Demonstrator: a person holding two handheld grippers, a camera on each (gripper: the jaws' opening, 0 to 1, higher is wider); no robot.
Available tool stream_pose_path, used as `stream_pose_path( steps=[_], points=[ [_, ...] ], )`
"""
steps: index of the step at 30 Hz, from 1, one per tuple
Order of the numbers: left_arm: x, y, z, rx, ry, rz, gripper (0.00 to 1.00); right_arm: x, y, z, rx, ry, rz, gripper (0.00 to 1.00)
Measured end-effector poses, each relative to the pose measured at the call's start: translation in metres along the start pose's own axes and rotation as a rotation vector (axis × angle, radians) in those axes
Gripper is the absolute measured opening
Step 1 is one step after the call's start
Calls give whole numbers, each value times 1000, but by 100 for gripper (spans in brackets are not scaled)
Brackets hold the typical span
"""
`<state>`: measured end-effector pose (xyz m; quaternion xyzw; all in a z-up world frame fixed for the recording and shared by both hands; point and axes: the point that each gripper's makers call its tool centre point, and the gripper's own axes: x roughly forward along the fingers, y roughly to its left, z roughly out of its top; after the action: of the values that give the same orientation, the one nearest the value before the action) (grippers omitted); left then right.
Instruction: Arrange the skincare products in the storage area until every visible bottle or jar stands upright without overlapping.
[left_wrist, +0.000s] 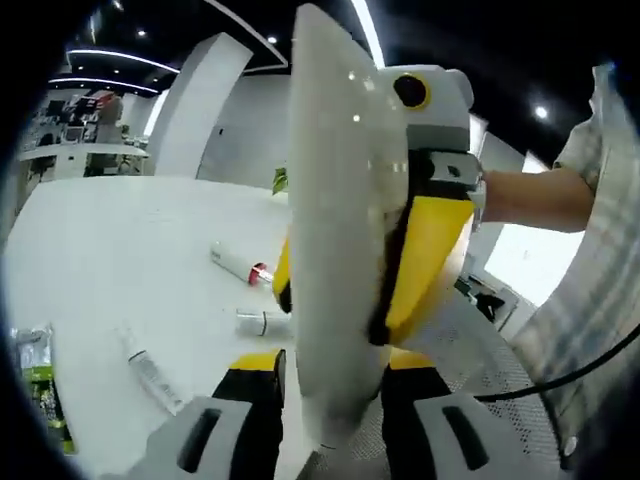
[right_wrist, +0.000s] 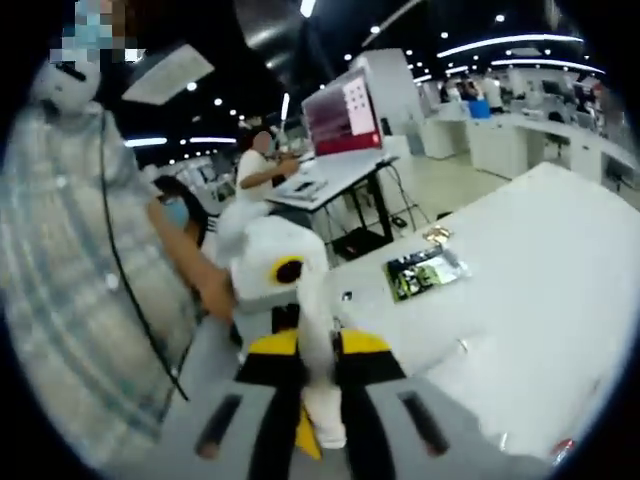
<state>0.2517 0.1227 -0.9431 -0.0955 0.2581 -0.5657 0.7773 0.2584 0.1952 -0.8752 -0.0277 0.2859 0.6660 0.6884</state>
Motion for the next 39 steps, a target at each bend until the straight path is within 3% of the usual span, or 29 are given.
stream_pose_path(
  steps=[1,6,11,17,20,23,25,28,32,35,39],
  points=[
    [0,-13,-3,-9,20,-83,30,-1,4,0,-11,-12,21,11],
    [1,-10,-1,-2,35,-61,26,-1,3,1,-3,-19,28,11],
    [-3,2,-4,-12,52,-7,24,4,-6,3,35,-62,-11,14],
    [-9,17,-10,-50,84,71,22,12,-17,4,79,-105,-108,19],
    [-15,26,-19,-35,162,150,21,13,-26,1,156,-133,-182,22],
    [-17,28,-19,-47,162,168,21,12,-31,0,217,-161,-264,25],
    [-20,35,-20,-69,172,211,20,10,-37,-3,340,-175,-330,28],
    [-22,40,-17,-67,159,232,20,11,-44,4,396,-239,-410,30],
    [-26,45,-19,-49,163,266,19,15,-44,4,416,-237,-477,33],
    [-31,53,-23,-39,189,315,18,15,-48,-4,530,-223,-548,34],
    [-33,57,-25,-66,194,340,18,17,-50,-4,523,-212,-593,35]
  ],
)
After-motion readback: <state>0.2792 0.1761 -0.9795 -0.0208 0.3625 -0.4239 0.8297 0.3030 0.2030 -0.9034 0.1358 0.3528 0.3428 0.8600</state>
